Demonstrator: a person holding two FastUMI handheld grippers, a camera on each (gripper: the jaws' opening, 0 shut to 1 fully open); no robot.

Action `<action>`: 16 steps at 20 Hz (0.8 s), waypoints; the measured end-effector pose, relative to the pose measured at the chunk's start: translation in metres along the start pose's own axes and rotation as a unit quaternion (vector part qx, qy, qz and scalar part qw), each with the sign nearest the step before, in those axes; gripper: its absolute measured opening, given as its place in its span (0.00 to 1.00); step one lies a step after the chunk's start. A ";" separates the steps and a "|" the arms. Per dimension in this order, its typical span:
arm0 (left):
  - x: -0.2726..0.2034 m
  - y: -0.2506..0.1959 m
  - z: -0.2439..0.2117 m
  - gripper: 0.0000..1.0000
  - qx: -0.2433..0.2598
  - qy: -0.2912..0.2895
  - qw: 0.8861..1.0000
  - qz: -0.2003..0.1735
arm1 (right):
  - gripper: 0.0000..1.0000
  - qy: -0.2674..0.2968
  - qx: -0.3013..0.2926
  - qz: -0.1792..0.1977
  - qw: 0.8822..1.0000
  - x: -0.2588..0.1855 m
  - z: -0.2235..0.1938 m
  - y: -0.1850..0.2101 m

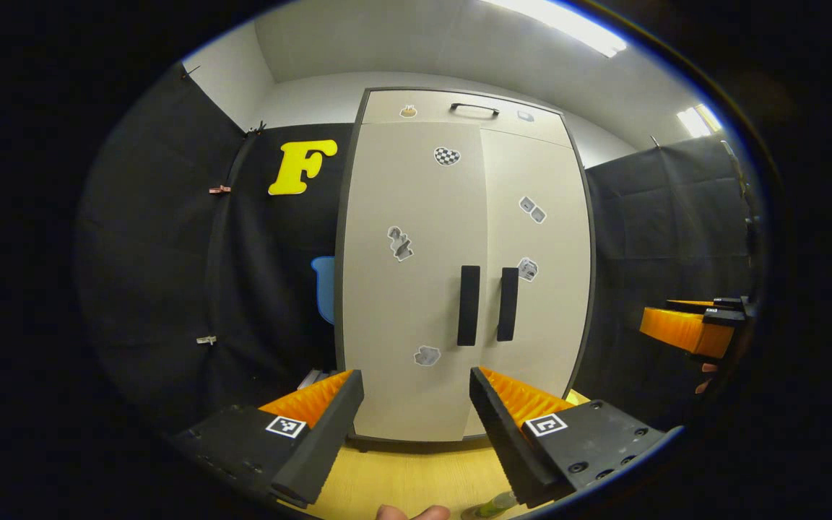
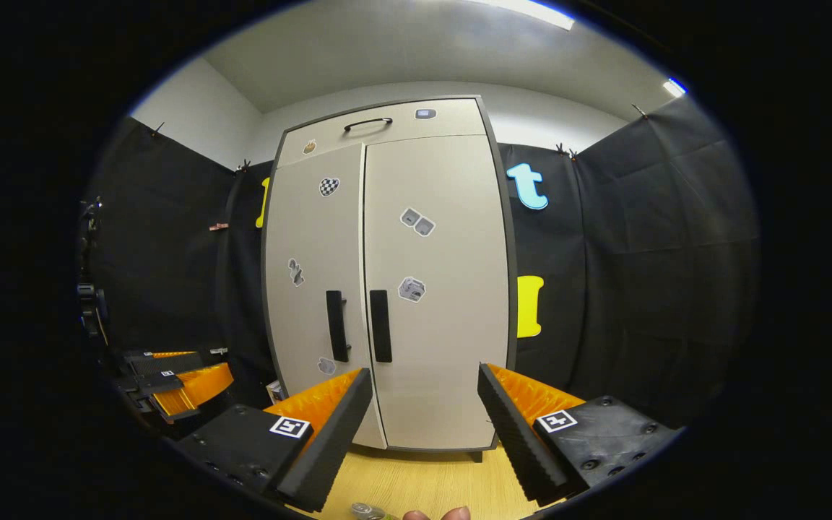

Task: Grasp the bottle in the cabinet with the left hand and place it on the coaster, then close the right door with the right hand and the left door with the left hand.

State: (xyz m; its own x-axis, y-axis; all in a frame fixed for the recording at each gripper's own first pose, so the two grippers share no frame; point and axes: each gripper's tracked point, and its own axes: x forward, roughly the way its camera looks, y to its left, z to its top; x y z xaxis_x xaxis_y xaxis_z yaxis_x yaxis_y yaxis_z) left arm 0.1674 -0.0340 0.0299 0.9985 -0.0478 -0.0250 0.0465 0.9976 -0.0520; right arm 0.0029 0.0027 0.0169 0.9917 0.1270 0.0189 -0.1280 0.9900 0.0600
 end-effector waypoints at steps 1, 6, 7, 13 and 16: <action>0.000 0.003 0.001 0.94 0.001 0.000 1.000 0.002 | 0.98 0.001 0.000 0.000 1.000 0.001 0.000 0.000; -0.002 0.008 -0.001 0.94 0.018 0.001 1.000 0.008 | 0.98 0.000 -0.001 0.001 1.000 0.003 0.000 0.001; -0.002 0.009 0.000 0.94 0.024 0.001 1.000 0.008 | 0.98 0.000 -0.001 0.001 1.000 0.003 0.001 0.002; 0.001 0.008 -0.003 0.94 0.018 0.003 1.000 0.005 | 0.98 0.000 0.000 -0.002 1.000 0.005 -0.001 0.001; 0.003 0.007 -0.005 0.94 0.017 0.005 1.000 0.002 | 0.98 0.000 0.000 -0.005 1.000 0.006 -0.001 -0.001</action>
State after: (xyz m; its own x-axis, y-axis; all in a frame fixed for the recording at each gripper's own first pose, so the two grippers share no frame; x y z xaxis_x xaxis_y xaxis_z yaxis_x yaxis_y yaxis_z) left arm 0.1702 -0.0273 0.0249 0.9984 -0.0443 -0.0359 0.0437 0.9989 -0.0175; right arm 0.0087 0.0029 0.0156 0.9929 0.1175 0.0191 -0.1184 0.9911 0.0609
